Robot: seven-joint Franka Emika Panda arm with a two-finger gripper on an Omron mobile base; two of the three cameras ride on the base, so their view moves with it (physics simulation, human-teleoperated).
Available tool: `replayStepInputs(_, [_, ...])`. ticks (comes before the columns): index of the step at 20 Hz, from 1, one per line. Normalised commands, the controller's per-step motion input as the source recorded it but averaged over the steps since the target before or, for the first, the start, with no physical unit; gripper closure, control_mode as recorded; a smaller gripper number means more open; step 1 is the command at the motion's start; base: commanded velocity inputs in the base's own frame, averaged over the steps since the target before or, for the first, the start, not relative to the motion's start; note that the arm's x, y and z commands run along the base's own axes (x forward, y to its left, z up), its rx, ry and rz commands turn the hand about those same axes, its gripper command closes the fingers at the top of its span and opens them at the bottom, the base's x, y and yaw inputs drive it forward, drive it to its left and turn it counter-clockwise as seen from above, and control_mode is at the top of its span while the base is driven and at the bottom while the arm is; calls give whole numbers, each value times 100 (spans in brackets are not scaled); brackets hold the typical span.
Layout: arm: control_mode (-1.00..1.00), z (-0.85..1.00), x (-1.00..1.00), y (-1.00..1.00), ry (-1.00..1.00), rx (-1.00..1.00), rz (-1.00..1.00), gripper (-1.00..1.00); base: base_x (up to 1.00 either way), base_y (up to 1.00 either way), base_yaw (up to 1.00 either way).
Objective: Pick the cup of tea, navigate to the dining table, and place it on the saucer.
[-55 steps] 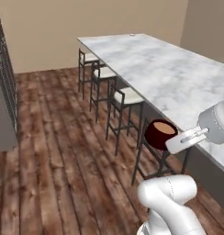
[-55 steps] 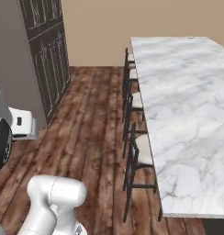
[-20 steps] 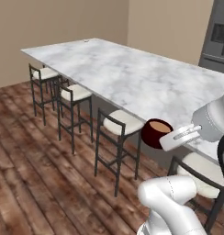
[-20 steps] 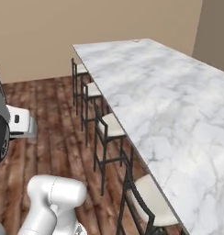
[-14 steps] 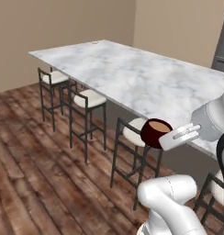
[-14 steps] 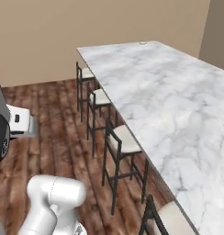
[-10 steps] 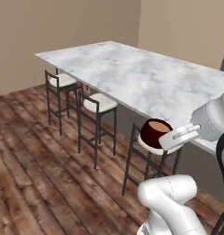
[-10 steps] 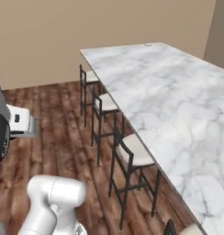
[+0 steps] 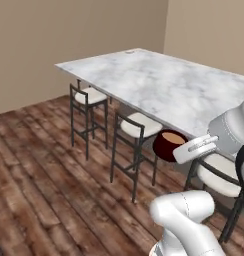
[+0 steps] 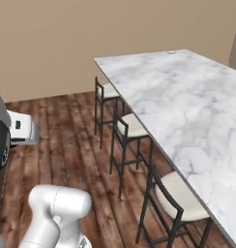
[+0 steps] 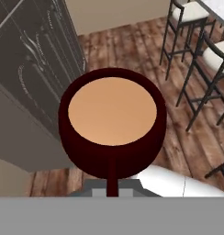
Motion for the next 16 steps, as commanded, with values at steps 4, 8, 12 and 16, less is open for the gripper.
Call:
replayStepInputs(4, [100,0,0,0,0,0,0,100,100,100,-2])
replayStepInputs(8, [100,0,0,0,0,0,0,100,100,100,-2])
replayStepInputs(12, [100,0,0,0,0,0,0,100,100,100,-4])
replayStepInputs(16, [100,0,0,0,0,0,0,100,100,100,-7])
